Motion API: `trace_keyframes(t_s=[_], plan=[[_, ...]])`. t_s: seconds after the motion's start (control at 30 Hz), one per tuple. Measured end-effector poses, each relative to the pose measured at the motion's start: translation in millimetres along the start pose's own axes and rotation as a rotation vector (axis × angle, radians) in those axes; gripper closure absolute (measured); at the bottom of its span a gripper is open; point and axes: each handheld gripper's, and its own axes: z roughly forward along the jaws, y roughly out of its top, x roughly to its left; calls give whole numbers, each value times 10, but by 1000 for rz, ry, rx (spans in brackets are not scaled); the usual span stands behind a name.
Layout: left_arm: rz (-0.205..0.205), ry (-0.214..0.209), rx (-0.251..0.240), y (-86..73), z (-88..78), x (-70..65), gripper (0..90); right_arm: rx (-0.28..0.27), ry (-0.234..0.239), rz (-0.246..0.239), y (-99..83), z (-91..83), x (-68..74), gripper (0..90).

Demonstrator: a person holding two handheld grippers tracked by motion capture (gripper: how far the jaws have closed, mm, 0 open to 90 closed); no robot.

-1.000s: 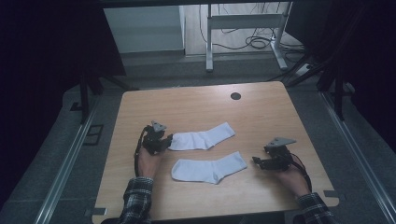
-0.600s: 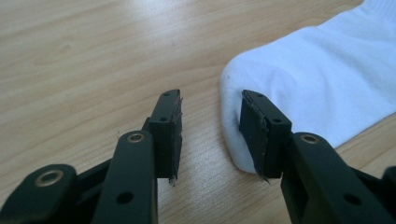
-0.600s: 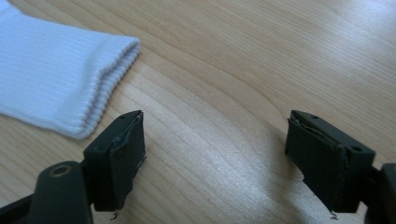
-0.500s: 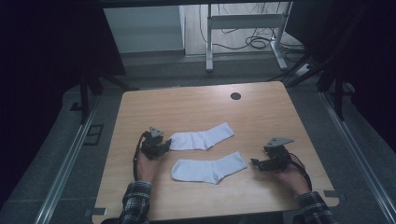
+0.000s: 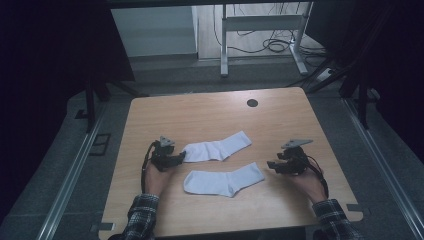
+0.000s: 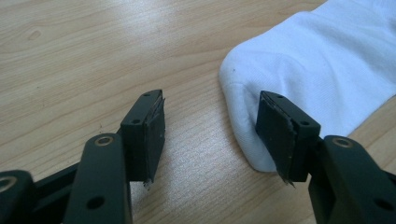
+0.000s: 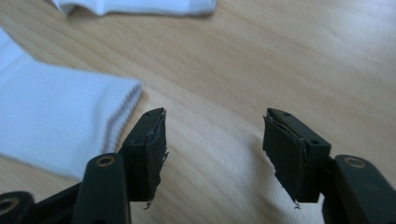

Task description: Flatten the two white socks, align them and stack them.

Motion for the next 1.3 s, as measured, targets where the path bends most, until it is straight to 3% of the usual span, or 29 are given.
trace_keyframes(t_s=[0.47, 0.67, 1.0, 1.1, 1.2, 1.3], plan=[[0, 1, 2, -1, -2, 0, 419, -36, -27, -1, 547, 347, 94, 480], [-1, 3, 3, 0, -1, 0, 416, -46, -70, -51, 756, 536, 159, 596], [1, 5, 0, 0, -2, -10, 428, -48, -80, -11, 815, 855, 112, 617], [9, -9, -7, -2, -5, -34, 497, -26, -71, -29, 766, 923, 121, 691], [24, -35, -12, -1, -5, -82, 676, -38, -28, 1, 742, 917, 113, 799], [22, -58, -13, 7, 5, -123, 831, -29, -40, -25, 745, 893, 143, 817]])
